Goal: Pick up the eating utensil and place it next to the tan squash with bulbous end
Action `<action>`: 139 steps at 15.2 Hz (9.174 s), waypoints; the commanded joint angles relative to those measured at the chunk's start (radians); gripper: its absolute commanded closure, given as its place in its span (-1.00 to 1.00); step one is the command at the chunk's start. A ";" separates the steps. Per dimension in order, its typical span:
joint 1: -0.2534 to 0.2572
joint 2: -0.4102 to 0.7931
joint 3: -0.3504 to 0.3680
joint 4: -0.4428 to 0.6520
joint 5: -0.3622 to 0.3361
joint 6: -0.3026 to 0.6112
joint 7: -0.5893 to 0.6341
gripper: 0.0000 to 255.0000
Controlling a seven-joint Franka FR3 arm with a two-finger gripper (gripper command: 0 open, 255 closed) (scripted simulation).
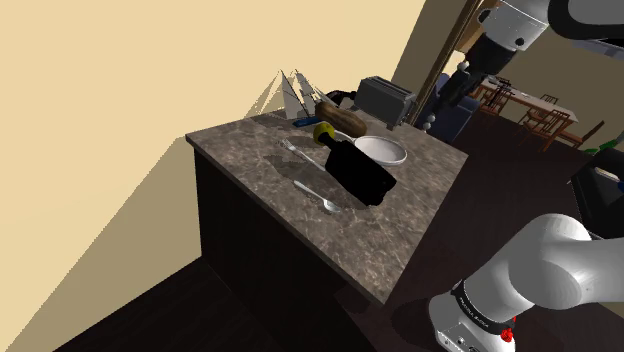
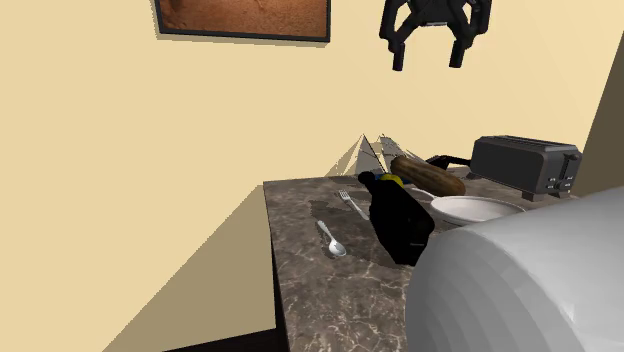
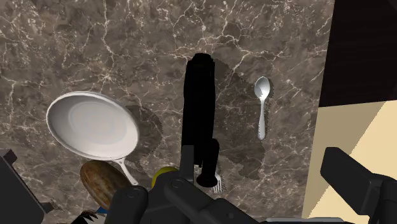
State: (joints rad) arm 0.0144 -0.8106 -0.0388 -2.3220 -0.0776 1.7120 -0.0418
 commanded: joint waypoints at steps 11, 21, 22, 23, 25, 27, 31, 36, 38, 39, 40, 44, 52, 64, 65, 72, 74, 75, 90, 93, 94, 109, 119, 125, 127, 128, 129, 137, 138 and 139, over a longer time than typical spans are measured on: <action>0.029 0.146 0.014 -0.207 0.056 0.360 0.059 -1.00; 0.075 0.450 0.030 -0.273 0.128 0.740 0.091 -1.00; 0.081 0.487 0.032 -0.270 0.137 0.777 0.091 -1.00; 0.088 0.526 0.033 -0.267 0.147 0.813 0.091 -1.00; 0.100 0.605 0.035 -0.254 0.170 0.882 0.088 -1.00; 0.113 0.686 0.038 -0.235 0.197 0.947 0.082 -1.00; 0.136 0.852 0.050 -0.178 0.265 1.063 0.054 -1.00; 0.140 0.978 0.069 -0.127 0.319 1.141 0.024 -1.00; 0.139 1.009 0.074 -0.118 0.329 1.163 0.016 -1.00; 0.137 1.025 0.077 -0.113 0.333 1.174 0.013 -1.00; 0.136 1.040 0.080 -0.108 0.338 1.185 0.009 -1.00; 0.134 1.065 0.085 -0.100 0.344 1.202 0.003 -1.00; 0.134 1.065 0.085 -0.100 0.344 1.202 0.003 1.00; 0.147 0.998 0.066 -0.104 0.314 1.139 0.032 1.00; 0.149 0.986 0.063 -0.104 0.308 1.126 0.038 1.00; 0.155 0.900 0.049 -0.097 0.269 1.034 0.075 1.00; 0.155 0.877 0.046 -0.092 0.260 1.007 0.084 1.00; 0.155 0.866 0.045 -0.090 0.255 0.994 0.088 1.00; 0.150 0.724 0.040 -0.025 0.207 0.788 0.135 1.00; 0.148 0.702 0.040 -0.006 0.201 0.747 0.142 1.00; 0.148 0.694 0.040 0.001 0.199 0.733 0.144 1.00; 0.058 0.752 -0.091 0.156 0.244 0.609 -0.095 1.00; -0.056 0.937 -0.198 0.394 0.334 0.512 -0.349 1.00; -0.066 0.975 -0.198 0.375 0.359 0.563 -0.383 1.00; -0.067 0.986 -0.196 0.362 0.367 0.586 -0.392 1.00; -0.068 0.992 -0.195 0.356 0.372 0.598 -0.396 1.00; -0.068 0.998 -0.194 0.350 0.377 0.609 -0.401 1.00; -0.074 1.053 -0.182 0.310 0.418 0.698 -0.441 1.00; -0.075 1.060 -0.181 0.306 0.424 0.709 -0.447 1.00; -0.076 1.068 -0.179 0.302 0.430 0.719 -0.453 1.00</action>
State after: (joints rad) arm -0.0606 0.2480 -0.2198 -2.0159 0.3455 2.4185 -0.4885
